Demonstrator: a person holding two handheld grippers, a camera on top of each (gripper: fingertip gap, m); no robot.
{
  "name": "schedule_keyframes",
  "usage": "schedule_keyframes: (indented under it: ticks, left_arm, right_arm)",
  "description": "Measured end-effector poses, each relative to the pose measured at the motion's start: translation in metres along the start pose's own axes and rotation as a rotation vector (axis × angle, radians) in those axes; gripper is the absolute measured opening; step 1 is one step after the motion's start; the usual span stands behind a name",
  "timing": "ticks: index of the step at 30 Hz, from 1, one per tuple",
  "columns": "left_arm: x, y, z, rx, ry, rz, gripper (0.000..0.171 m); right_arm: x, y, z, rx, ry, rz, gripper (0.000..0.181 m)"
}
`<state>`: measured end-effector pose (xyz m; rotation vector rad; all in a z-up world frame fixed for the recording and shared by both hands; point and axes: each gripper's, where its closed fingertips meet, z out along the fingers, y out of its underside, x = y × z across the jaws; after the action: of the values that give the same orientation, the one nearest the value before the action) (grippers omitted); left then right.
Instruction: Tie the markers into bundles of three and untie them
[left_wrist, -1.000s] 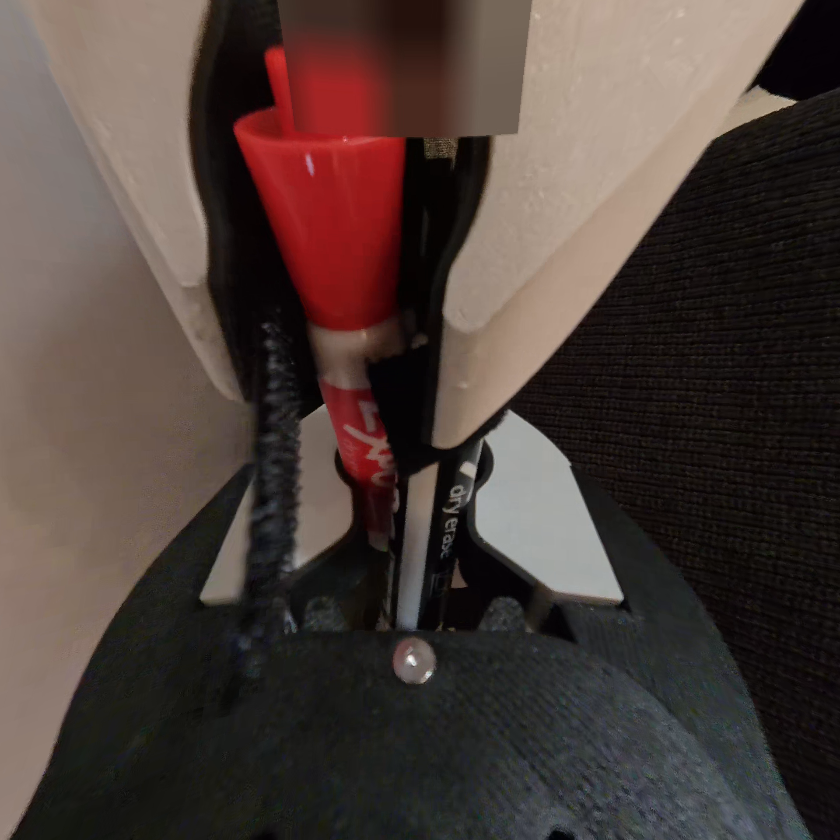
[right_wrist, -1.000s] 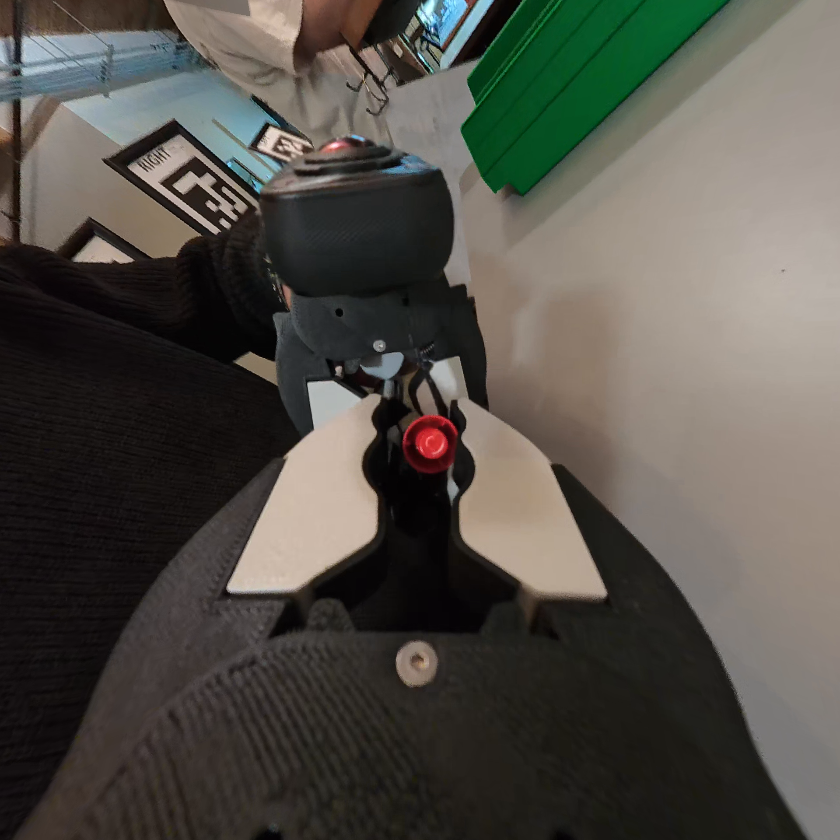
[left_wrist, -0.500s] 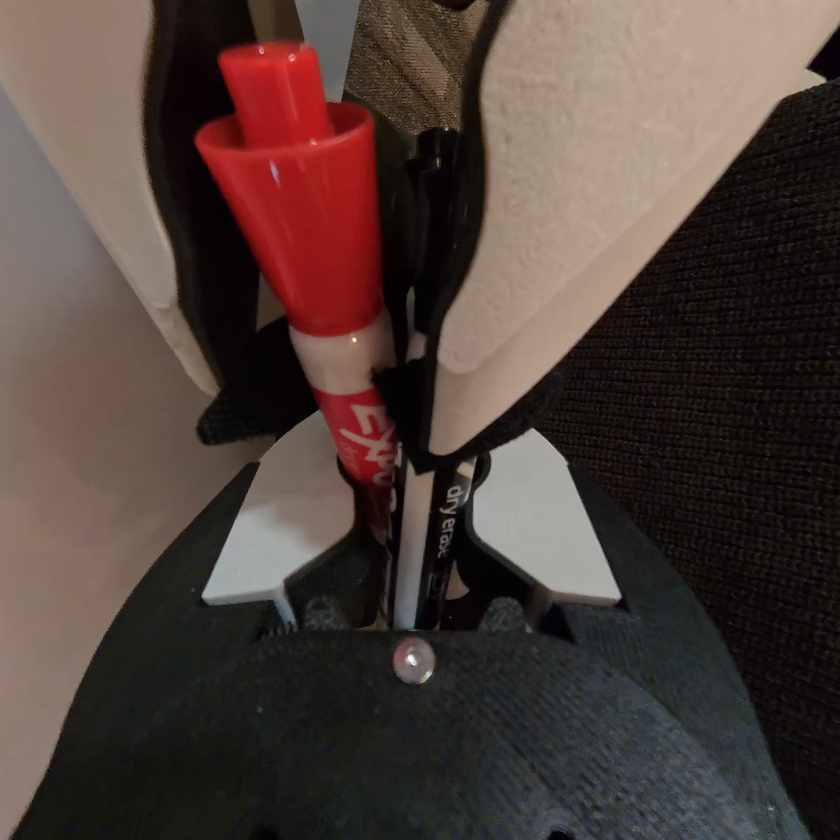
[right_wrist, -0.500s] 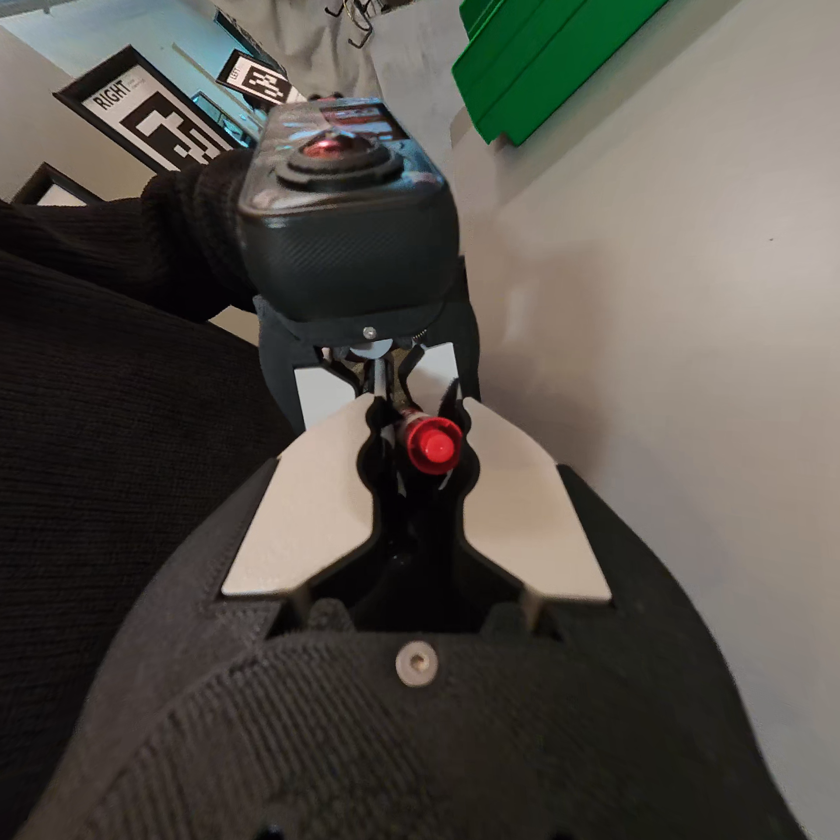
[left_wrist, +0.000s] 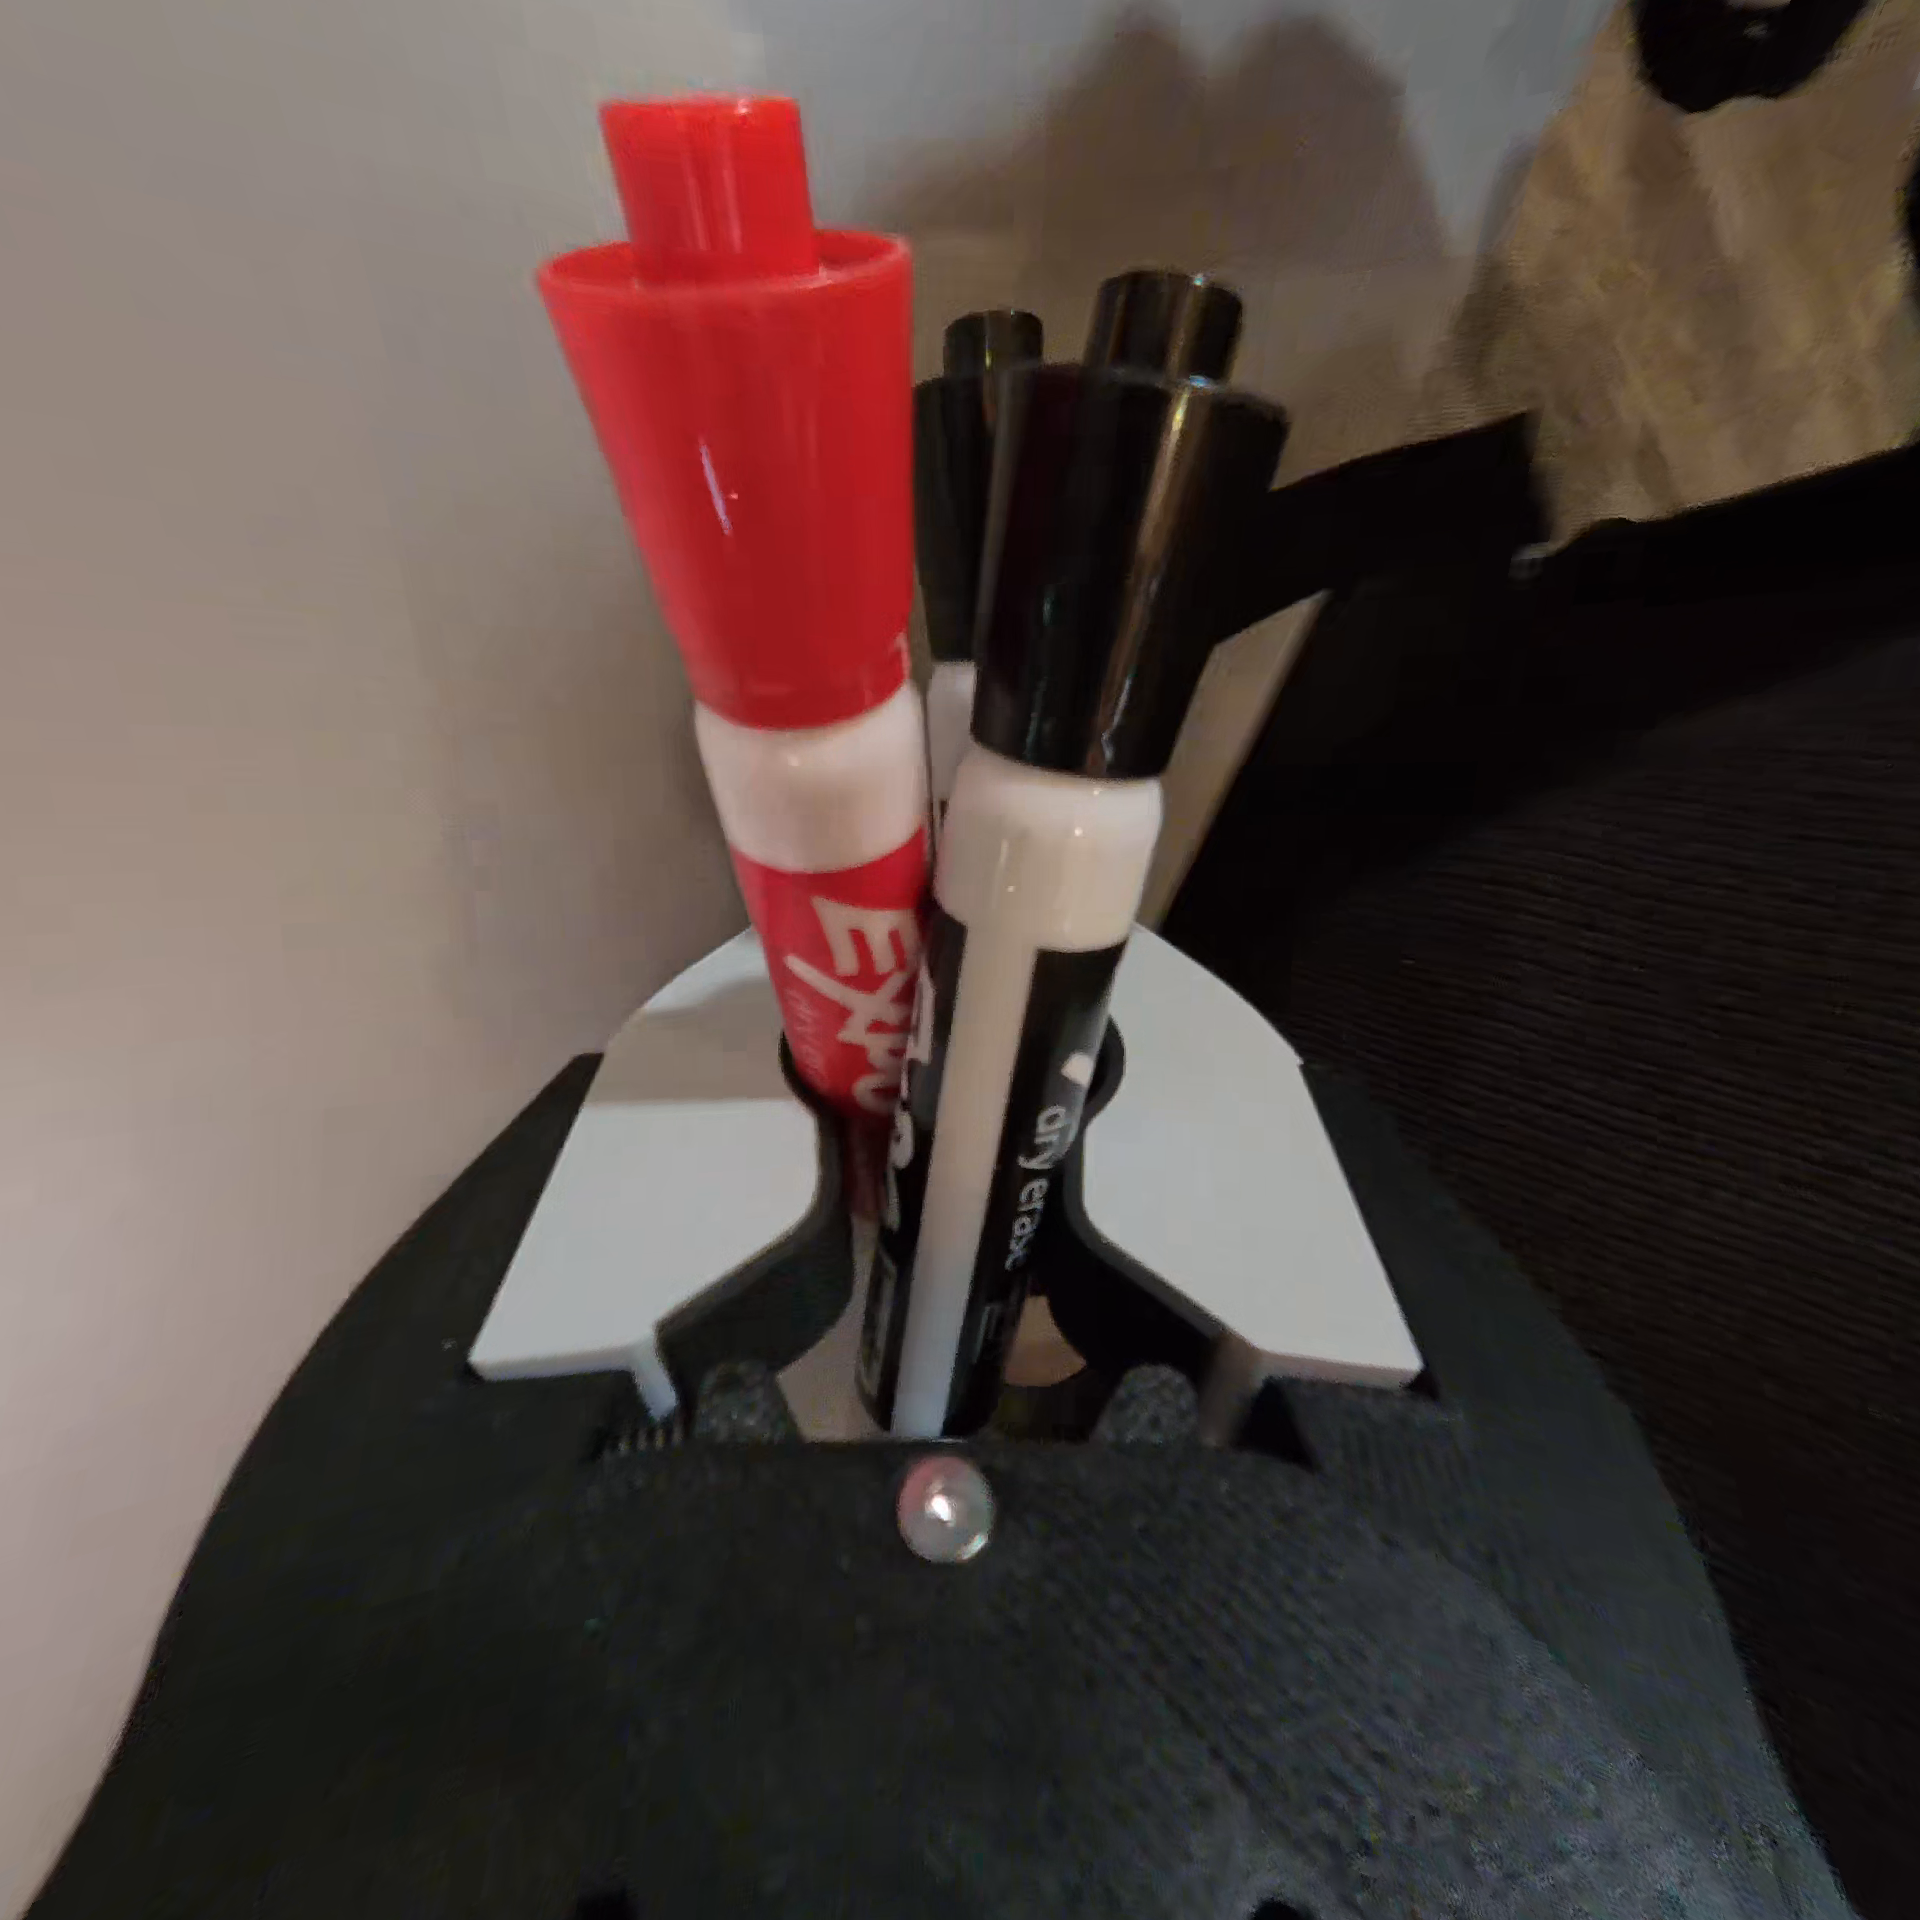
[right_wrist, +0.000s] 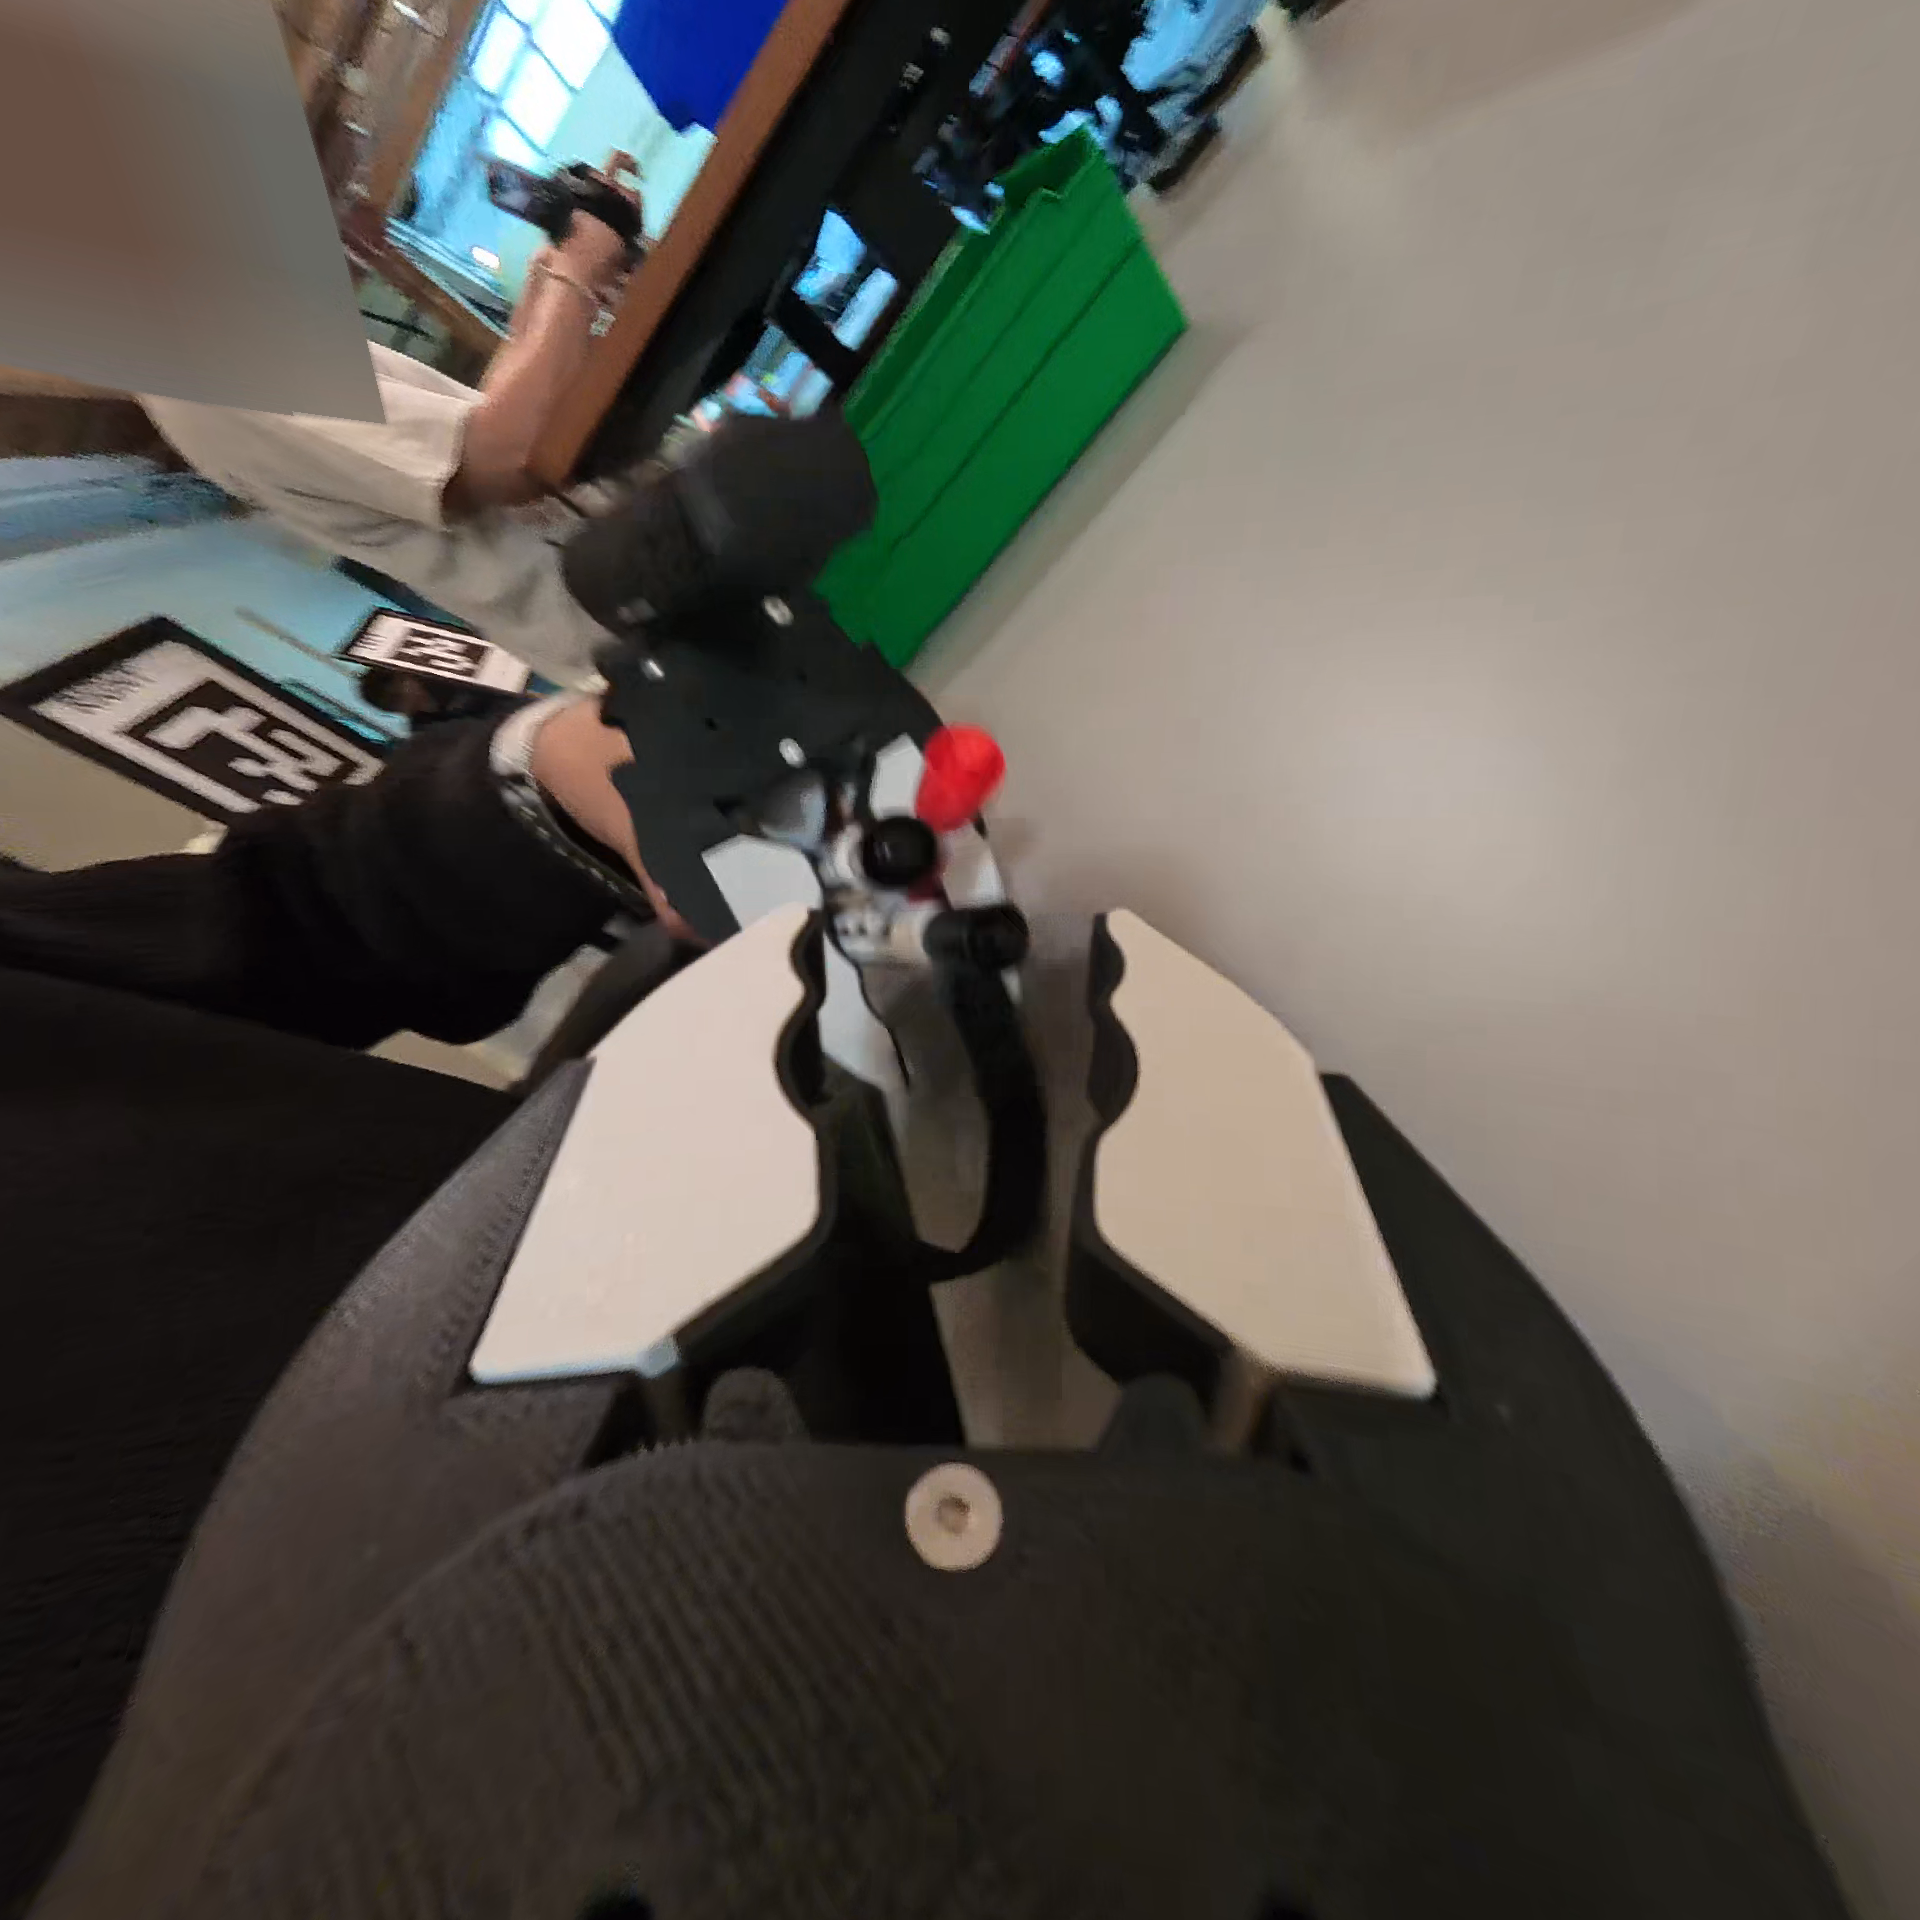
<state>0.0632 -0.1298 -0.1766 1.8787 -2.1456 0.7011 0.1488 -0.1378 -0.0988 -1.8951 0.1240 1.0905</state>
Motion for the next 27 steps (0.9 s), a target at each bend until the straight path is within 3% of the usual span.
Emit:
schedule_keyframes:
  ticks: [6,11,17,23,27]
  left_arm:
    - [-0.044,-0.014,-0.023,-0.072,-0.291,0.158,0.042]
    - [-0.037,-0.037,-0.025,-0.039,-0.279,0.258,0.043]
    - [-0.027,-0.05,-0.013,-0.024,-0.206,0.321,0.043]
    - [-0.034,-0.056,-0.001,-0.092,-0.178,0.32,0.043]
    - [-0.039,-0.062,0.003,-0.136,-0.158,0.314,0.043]
  right_arm:
    - [0.008,0.02,0.012,-0.045,0.073,0.008,0.046]
    - [0.009,0.025,0.029,-0.024,0.084,0.072,0.042]
    - [0.024,0.003,0.012,0.137,0.058,0.191,0.037]
    - [0.037,-0.007,0.002,0.205,-0.056,0.303,0.019]
    - [0.047,-0.013,-0.001,0.219,-0.073,0.322,0.019]
